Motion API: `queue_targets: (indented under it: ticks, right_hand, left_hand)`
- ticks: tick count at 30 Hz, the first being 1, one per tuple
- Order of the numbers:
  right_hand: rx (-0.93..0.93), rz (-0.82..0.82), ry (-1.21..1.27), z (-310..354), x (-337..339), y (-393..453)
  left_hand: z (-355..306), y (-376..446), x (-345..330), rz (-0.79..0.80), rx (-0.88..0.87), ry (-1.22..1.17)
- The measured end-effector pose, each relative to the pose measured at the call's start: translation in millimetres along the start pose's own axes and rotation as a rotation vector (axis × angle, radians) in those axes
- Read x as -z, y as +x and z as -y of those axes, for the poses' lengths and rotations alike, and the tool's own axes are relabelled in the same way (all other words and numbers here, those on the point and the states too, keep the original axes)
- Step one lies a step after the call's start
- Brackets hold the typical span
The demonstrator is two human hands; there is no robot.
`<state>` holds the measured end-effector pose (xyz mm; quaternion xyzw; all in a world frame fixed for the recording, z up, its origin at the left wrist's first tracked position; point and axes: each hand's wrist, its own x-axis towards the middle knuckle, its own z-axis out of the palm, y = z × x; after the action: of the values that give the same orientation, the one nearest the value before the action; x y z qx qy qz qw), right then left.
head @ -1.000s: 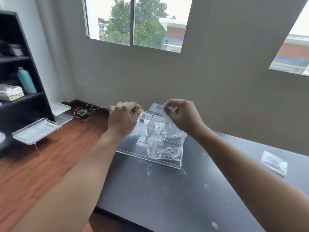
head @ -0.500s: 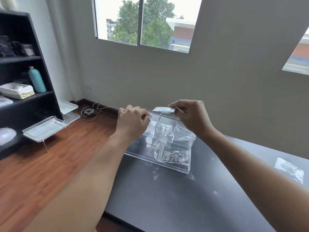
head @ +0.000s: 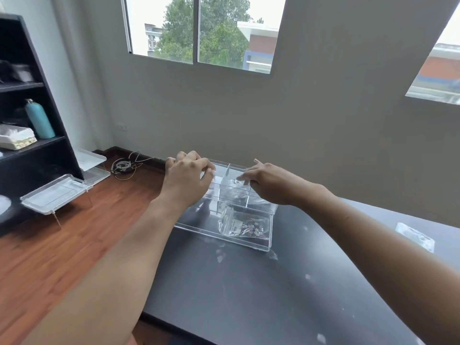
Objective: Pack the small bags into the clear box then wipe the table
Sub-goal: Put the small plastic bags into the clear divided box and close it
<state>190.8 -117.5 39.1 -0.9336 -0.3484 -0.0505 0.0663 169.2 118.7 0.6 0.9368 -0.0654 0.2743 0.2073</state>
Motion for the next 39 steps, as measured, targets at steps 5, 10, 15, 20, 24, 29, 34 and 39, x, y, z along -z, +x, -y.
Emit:
queue_targets:
  ticks: [5,10,15,20,24,29,34,39]
  right_hand:
    - [-0.002,0.256,0.017,2,10,7]
    - [-0.045,0.298,0.091,4,14,7]
    - [-0.004,0.174,0.108,2,11,-3]
    - [0.017,0.234,0.055,1,5,-17]
    - [0.044,0.175,0.082,-1,-4,-22]
    - [0.048,0.098,0.099,0,-17,-23]
    - [0.032,0.098,0.108,1,-17,-25]
    - [0.028,0.071,0.176,0,-21,-26]
  left_hand:
    - [-11,-5,0,-0.028,-0.061,0.005]
    - [-18,-23,9,-0.054,-0.214,-0.062]
    - [-20,-40,23,-0.124,-0.385,-0.093]
    - [-24,-52,25,0.006,-0.405,-0.125]
    - [-26,-54,18,0.252,-0.363,-0.034]
    - [-26,-50,15,0.335,-0.267,0.052]
    - [-25,-49,15,0.430,-0.131,-0.145]
    - [-11,-46,28,0.194,-0.183,-0.478]
